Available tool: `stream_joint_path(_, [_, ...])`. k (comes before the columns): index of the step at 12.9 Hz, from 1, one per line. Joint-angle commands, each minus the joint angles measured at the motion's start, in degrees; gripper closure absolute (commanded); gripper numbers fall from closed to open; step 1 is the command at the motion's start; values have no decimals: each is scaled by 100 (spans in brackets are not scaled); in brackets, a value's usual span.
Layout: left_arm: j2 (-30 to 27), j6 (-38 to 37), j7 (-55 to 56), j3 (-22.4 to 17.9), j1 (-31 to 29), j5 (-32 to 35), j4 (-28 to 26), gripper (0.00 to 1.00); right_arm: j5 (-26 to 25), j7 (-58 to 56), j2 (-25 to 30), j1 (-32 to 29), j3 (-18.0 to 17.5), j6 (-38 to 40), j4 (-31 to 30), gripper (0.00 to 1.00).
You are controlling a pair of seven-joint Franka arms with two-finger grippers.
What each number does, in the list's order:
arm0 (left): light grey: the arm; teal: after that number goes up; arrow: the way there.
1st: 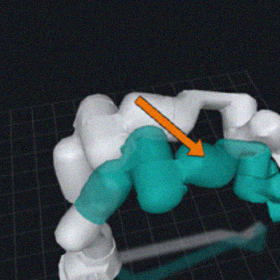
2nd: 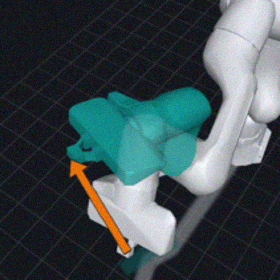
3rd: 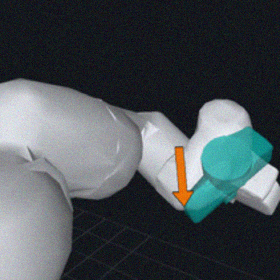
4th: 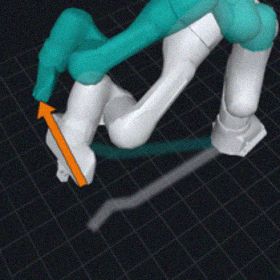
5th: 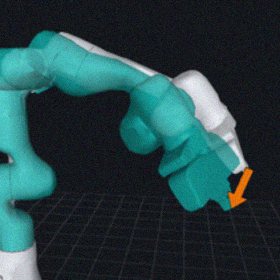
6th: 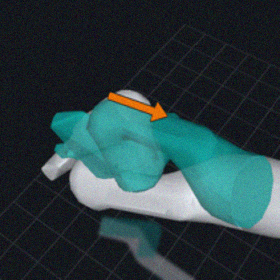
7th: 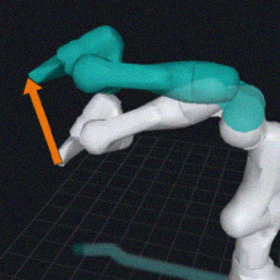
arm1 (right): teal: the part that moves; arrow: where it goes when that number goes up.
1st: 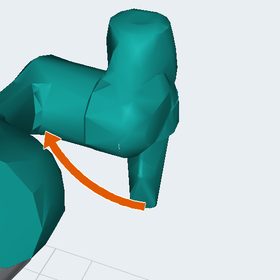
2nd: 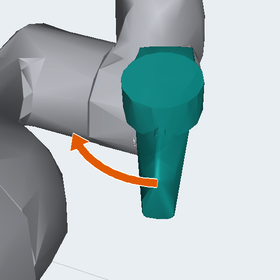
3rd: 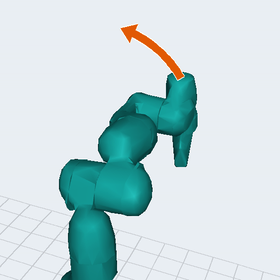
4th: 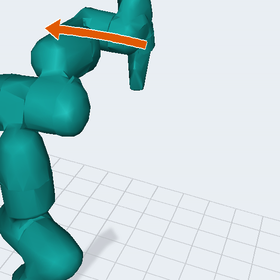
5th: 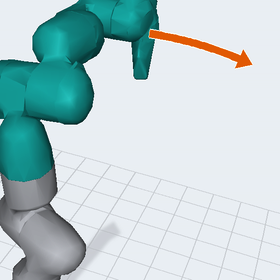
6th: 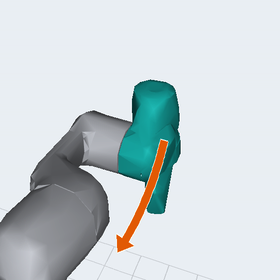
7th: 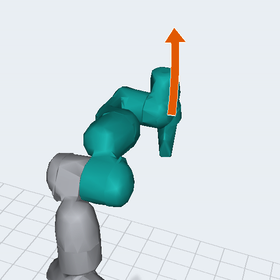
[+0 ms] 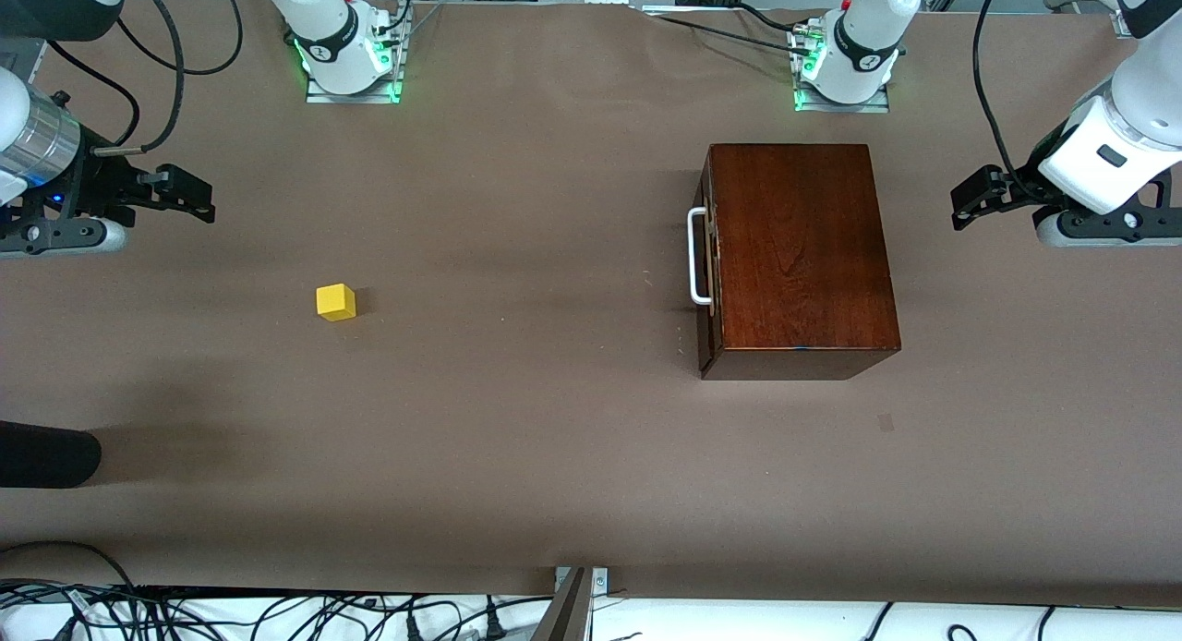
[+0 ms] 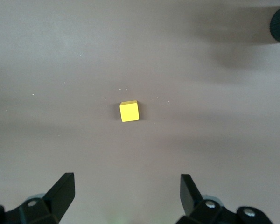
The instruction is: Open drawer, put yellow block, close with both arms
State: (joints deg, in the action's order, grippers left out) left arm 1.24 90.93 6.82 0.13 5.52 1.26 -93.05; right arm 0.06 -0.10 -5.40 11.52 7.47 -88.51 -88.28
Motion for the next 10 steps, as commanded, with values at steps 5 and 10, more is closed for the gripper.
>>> stream_joint_path(5, [131, -892, 109, 496, 63, -117, 173, 0, -15, 54, -22, -36, -18, 62, 83, 0])
stream_joint_path(10, [736, -1097, 188, 1567, 72, -205, 181, 0, -15, 54, -22, -36, -18, 62, 83, 0])
